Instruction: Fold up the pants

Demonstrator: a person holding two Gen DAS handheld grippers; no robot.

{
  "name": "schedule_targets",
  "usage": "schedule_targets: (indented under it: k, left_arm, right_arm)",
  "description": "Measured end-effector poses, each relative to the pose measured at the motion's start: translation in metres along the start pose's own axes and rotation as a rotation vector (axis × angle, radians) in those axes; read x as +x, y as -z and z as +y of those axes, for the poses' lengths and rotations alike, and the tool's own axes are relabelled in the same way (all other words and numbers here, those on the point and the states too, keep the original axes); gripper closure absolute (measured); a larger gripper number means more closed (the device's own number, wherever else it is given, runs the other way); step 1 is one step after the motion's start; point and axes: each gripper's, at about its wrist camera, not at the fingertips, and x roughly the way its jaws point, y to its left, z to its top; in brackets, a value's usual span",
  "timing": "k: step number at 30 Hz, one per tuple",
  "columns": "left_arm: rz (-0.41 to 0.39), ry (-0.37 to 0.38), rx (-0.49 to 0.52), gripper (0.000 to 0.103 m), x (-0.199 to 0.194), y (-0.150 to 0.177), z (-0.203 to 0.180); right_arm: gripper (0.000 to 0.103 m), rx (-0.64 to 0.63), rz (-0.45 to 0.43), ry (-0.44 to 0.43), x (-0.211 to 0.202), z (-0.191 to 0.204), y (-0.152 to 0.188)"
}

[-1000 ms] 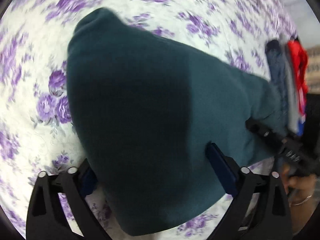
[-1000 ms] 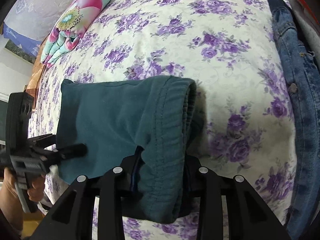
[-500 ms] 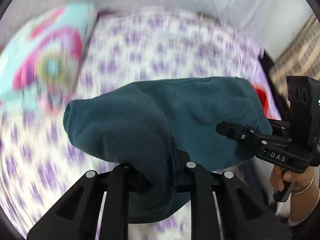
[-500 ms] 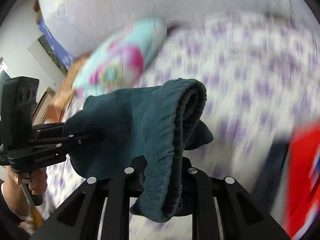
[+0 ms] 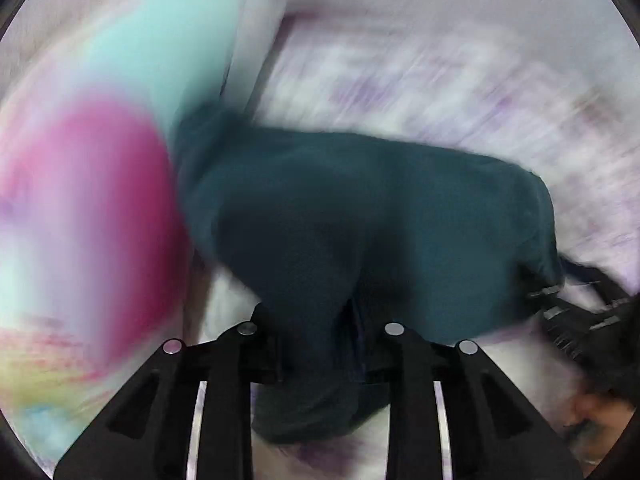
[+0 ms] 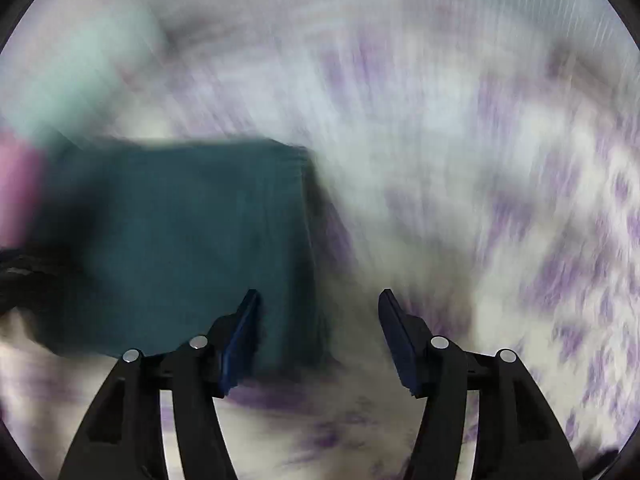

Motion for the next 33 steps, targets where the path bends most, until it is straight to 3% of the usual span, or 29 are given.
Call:
schedule_targets:
  k: [1,3,11,13,15,16,18,20,27,31,33]
  left_arm:
    - [-0.123,0.013,-0.025,0.06,0.001,0.008,0.008]
    - [-0.174,-0.005,0.013,0.055,0.009,0.013,0.008]
    - [-0.144,0.027,0.044,0.055,0.023,0.02,0.015]
    - [-0.129,0.011,0.056,0.055,0.018,0.027,0.014]
    - [-0.134,-0.029,0.089,0.052,0.006,0.035,0.007]
    - [-0.155,-0.051,0.114,0.047,-0.003,0.043,0.003]
    - [-0.218,-0.107,0.143,0.023,-0.025,0.058,-0.005]
    - [-0.273,-0.111,0.153,0.021,-0.049,0.077,-0.008]
    - [-0.321,-0.081,0.088,0.012,-0.114,0.11,-0.019]
    - [-0.34,-0.07,0.073,0.011,-0.173,0.146,-0.021]
    - [-0.355,-0.053,0.065,0.005,-0.194,0.164,-0.019]
  right_arm:
    - [0.032,0.029,-0.068,-0.023,-0.001,-0.006,0.007]
    - [0.031,0.009,-0.088,-0.031,-0.003,-0.008,0.012]
    - [0.015,0.034,-0.048,-0.003,-0.011,-0.02,0.015]
    - [0.015,0.083,-0.034,0.003,-0.023,-0.021,0.019]
    - [0.014,0.106,-0.082,0.019,-0.053,-0.022,0.032]
    - [0.014,0.105,-0.103,0.021,-0.065,-0.021,0.037]
    - [0.014,0.104,-0.138,0.007,-0.095,-0.018,0.057]
    - [0.014,0.092,-0.146,-0.03,-0.119,-0.013,0.077]
    - [0.013,0.071,-0.214,-0.038,-0.198,0.004,0.132]
    - [0.012,0.072,-0.251,-0.036,-0.237,0.007,0.152]
    - [0.012,0.063,-0.268,-0.028,-0.252,0.011,0.156]
